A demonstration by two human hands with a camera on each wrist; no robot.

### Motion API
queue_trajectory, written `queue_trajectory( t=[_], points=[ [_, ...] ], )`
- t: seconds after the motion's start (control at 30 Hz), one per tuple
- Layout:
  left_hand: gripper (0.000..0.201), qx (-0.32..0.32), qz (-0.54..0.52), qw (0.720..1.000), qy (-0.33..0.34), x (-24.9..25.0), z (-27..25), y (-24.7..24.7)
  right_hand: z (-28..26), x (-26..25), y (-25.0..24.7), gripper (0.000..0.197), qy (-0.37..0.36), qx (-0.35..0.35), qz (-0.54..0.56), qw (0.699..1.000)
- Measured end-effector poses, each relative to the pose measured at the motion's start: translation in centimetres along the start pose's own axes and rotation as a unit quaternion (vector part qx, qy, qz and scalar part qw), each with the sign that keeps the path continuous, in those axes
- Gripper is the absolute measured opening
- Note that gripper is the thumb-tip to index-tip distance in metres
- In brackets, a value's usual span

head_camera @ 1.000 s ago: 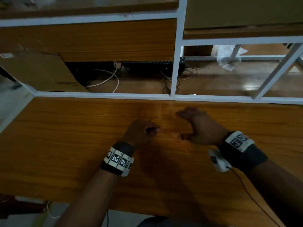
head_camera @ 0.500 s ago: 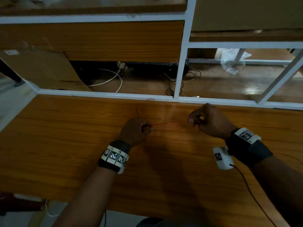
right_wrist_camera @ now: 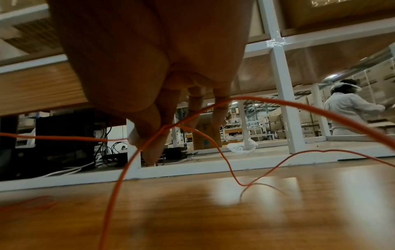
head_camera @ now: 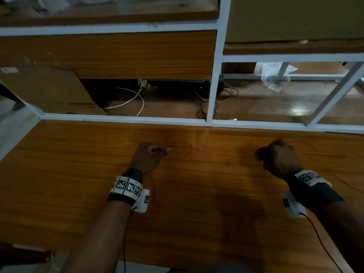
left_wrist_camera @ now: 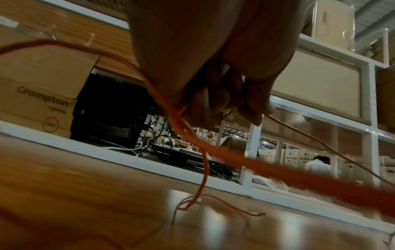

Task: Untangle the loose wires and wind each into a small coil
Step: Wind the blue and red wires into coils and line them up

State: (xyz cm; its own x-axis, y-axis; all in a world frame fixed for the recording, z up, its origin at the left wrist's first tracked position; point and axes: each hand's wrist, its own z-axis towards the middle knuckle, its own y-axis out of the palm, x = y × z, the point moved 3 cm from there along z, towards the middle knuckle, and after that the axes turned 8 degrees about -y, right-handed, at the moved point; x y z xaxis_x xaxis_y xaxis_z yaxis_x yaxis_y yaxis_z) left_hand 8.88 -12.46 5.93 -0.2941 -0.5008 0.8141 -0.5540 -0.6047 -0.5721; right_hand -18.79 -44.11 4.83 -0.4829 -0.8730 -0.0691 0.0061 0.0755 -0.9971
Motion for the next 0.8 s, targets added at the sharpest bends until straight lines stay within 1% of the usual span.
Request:
queue_trajectory(
  t=[0.03, 0.07, 0.13, 0.17, 0.2, 0.23, 0.3, 0.33, 0.4, 0.5, 0.6, 0.63, 0.7, 0.73, 0.77, 0.8],
  points=[
    [0.007, -0.028, 0.012, 1.0, 0.001, 0.0, -0.1, 0.8, -0.1, -0.4, 0.1, 0.035, 0.001, -0.032, -0.015, 0.999],
    [0.008, -0.061, 0.032, 0.998, 0.004, 0.3, -0.4, 1.7, -0.2, -1.2, 0.0, 0.048, -0.005, -0.067, -0.024, 0.997],
    [0.012, -0.114, 0.072, 0.991, 0.024, 1.4, -0.9, 3.6, 0.0, -4.1, -0.8, 0.083, -0.055, -0.111, -0.02, 0.992],
    [0.014, -0.13, 0.077, 0.988, 0.034, 2.1, -1.1, 4.5, 0.2, -6.3, -1.4, 0.09, -0.093, -0.111, -0.001, 0.989],
    [0.015, -0.139, 0.078, 0.986, 0.038, 2.9, -1.1, 5.4, 0.6, -8.5, -1.7, 0.088, -0.133, -0.1, 0.038, 0.985],
    [0.015, -0.142, 0.082, 0.986, 0.038, 3.7, -1.0, 6.1, 1.0, -10.6, -1.8, 0.076, -0.171, -0.082, 0.096, 0.977],
    [0.017, -0.139, 0.089, 0.985, 0.042, 4.7, -0.8, 6.7, 1.6, -13.6, -1.6, 0.035, -0.232, -0.064, 0.203, 0.949],
    [0.018, -0.135, 0.085, 0.986, 0.052, 5.0, -0.7, 6.6, 1.9, -14.1, -1.4, 0.023, -0.252, -0.058, 0.223, 0.94],
    [0.019, -0.13, 0.077, 0.986, 0.069, 4.6, -0.6, 5.6, 2.3, -13.4, -1.7, 0.022, -0.264, -0.017, 0.224, 0.938],
    [0.021, -0.101, 0.069, 0.991, 0.045, 2.2, -0.5, 3.2, 2.8, -10.4, -4.0, 0.025, -0.246, 0.061, 0.222, 0.942],
    [0.017, -0.05, 0.087, 0.995, 0.018, -0.8, -0.4, 0.6, 3.1, -6.7, -6.5, 0.021, -0.185, 0.108, 0.222, 0.951],
    [0.015, -0.031, 0.075, 0.997, 0.005, -1.7, -0.4, -0.3, 3.1, -5.4, -7.3, 0.021, -0.159, 0.131, 0.224, 0.953],
    [0.004, 0.005, 0.053, 0.998, -0.013, -2.7, -0.9, -2.0, 2.7, -2.9, -8.7, 0.019, -0.118, 0.196, 0.203, 0.952],
    [0.002, 0.018, 0.05, 0.999, -0.012, -2.8, -1.2, -2.6, 2.6, -1.9, -8.8, 0.019, -0.105, 0.205, 0.186, 0.955],
    [0.002, 0.023, 0.049, 0.998, -0.009, -2.9, -1.4, -2.9, 2.6, -1.3, -8.2, 0.021, -0.089, 0.181, 0.177, 0.963],
    [0.003, 0.024, 0.053, 0.998, -0.002, -2.7, -1.5, -2.9, 2.8, -1.0, -7.2, 0.022, -0.071, 0.127, 0.168, 0.975]
  ],
)
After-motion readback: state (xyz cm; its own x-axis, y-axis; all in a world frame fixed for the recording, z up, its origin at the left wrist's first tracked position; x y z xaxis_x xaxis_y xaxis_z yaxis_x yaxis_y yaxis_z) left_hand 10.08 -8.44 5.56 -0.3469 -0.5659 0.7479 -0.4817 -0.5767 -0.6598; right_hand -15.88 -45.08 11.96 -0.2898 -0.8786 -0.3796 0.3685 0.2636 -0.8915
